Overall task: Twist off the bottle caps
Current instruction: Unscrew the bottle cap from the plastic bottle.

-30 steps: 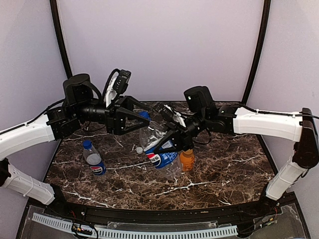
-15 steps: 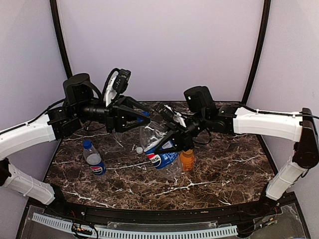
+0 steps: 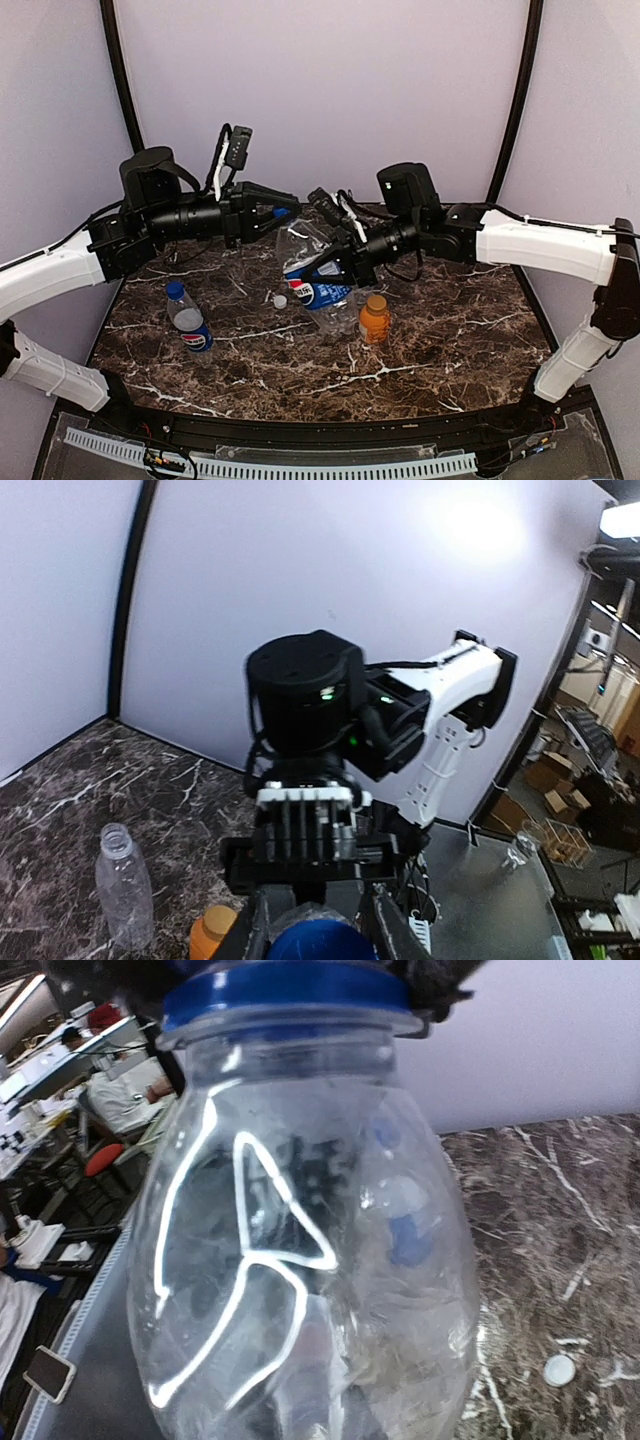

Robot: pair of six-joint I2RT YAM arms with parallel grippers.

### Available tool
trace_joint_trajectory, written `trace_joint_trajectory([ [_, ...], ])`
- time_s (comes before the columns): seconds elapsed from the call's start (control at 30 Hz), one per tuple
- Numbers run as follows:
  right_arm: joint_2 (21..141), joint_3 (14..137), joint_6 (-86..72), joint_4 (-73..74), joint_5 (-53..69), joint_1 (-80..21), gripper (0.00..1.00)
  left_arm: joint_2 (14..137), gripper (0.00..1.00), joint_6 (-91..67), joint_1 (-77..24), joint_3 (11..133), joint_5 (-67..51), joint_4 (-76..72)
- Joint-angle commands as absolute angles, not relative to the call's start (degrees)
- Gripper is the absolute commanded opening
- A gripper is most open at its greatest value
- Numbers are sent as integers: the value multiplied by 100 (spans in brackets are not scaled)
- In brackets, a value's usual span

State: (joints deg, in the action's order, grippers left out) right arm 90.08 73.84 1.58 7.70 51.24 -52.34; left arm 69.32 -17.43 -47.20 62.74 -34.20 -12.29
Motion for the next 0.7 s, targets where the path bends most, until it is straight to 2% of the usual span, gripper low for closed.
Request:
trace_joint_trajectory([
  [0.0,8876,7419,-168,641,2687,-5255,4,6787,11,-2724,-4859,6400,-988,-628],
  [0.13,8804,7262,-302,318,1799,-5289,3,6937,11,-2953,-4915,6550,-7,-259],
  [0.27,8729,7150,-271,142,1940,-5291,3,7053,18,-2806,-4922,6647,-71,-293],
  [0.47,8793,7074,-59,29,2865,-5291,3,7023,35,-2487,-4919,6506,-1050,-844],
  [0.67,8793,7034,-35,26,3330,-5282,2,6948,56,-2202,-4917,6522,-1468,-865],
])
